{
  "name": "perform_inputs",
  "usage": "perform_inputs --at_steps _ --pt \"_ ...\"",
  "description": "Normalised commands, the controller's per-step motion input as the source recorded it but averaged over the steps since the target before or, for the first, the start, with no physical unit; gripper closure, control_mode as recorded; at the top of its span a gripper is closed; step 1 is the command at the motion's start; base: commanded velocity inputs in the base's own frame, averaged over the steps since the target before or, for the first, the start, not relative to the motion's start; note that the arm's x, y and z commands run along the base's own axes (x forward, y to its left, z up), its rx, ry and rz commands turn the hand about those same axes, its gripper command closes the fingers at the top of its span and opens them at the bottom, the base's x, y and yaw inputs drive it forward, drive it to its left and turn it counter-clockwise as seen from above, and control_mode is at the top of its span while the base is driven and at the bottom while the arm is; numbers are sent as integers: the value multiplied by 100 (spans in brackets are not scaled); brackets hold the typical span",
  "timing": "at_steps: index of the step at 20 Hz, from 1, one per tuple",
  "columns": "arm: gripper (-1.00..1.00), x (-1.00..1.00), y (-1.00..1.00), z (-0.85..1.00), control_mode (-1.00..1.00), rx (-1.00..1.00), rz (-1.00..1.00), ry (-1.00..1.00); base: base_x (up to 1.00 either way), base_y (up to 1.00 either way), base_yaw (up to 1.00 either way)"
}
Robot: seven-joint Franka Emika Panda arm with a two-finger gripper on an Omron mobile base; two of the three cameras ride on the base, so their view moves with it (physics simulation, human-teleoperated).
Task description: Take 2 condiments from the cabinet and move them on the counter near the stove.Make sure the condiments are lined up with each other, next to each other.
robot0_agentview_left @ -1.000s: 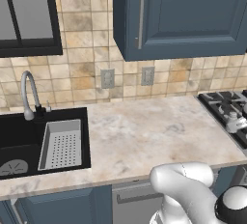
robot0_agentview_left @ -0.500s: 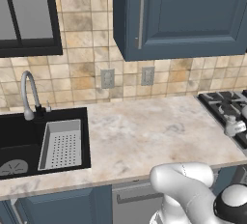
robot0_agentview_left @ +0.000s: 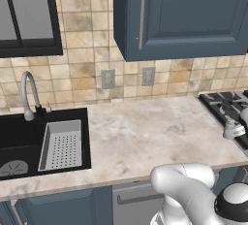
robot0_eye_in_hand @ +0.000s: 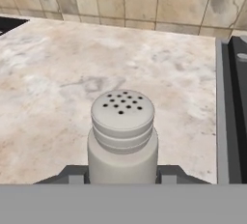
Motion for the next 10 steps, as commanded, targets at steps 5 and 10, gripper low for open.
perform_inputs --at_steps 5,10 --pt "100 7 0 -15 -100 0 0 -7 0 0 0" --pt "100 5 0 -9 -100 0 0 -5 0 0 0"
